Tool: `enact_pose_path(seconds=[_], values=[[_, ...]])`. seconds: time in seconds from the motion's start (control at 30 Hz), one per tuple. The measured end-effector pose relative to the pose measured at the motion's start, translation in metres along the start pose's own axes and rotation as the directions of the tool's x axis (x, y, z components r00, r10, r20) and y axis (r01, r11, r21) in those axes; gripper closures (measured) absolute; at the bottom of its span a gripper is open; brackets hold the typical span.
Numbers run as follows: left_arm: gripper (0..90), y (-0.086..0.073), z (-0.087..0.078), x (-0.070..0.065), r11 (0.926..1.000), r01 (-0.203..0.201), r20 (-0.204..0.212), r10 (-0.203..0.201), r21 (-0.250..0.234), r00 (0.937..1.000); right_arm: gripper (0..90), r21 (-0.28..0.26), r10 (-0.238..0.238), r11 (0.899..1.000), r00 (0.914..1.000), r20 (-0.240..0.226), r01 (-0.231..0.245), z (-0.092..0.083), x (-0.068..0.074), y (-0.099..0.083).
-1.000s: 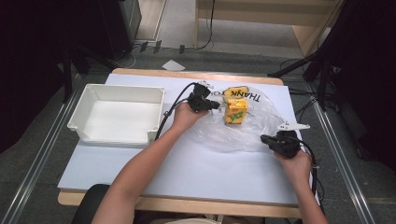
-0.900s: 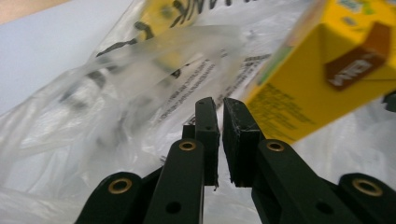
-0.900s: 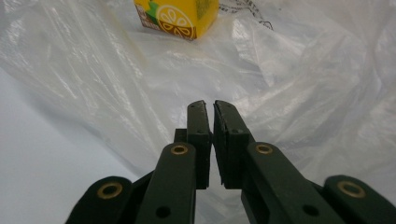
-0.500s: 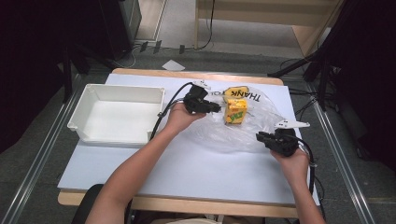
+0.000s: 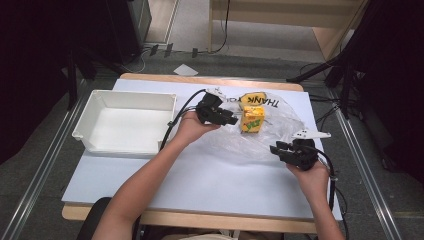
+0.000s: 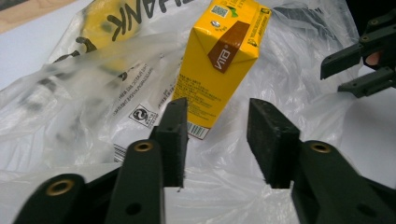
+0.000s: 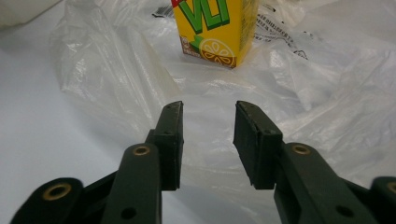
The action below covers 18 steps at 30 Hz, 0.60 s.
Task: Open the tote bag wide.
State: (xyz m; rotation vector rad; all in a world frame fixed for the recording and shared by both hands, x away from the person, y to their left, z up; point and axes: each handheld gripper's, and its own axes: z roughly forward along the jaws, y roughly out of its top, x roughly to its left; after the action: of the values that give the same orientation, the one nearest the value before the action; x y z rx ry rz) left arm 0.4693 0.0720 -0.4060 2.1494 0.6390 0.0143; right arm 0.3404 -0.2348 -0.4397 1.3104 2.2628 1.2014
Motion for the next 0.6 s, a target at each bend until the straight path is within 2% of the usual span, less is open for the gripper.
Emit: enact_pose_path(seconds=[0.1,0.23,0.27,0.4,0.6], values=[[50.0,0.0,0.002,-0.001,1.0,-0.008,0.002,0.008,0.0,1.0,58.5,-0.005,0.005,1.0,1.0,-0.003,-0.005,-0.003,0.002,-0.002],[45.3,-0.001,0.006,-0.003,0.9998,-0.017,0.032,0.017,-0.006,0.9993,55.9,-0.015,0.003,1.0,0.9999,-0.013,-0.004,-0.006,0.003,-0.003],[43.5,-0.001,0.008,-0.003,0.9992,-0.035,0.036,0.035,-0.017,0.9987,55.6,-0.017,0.001,1.0,0.9999,-0.015,-0.001,-0.006,0.003,-0.003],[35.7,-0.002,0.012,-0.006,0.9979,-0.061,0.048,0.062,-0.019,0.9969,55.4,-0.011,-0.004,1.0,0.9999,-0.015,0.003,-0.006,0.004,-0.003],[32.5,-0.002,0.016,-0.006,0.9977,-0.065,0.056,0.066,-0.02,0.9963,53.1,-0.013,-0.007,1.0,0.9998,-0.019,0.007,-0.006,0.006,-0.002]])
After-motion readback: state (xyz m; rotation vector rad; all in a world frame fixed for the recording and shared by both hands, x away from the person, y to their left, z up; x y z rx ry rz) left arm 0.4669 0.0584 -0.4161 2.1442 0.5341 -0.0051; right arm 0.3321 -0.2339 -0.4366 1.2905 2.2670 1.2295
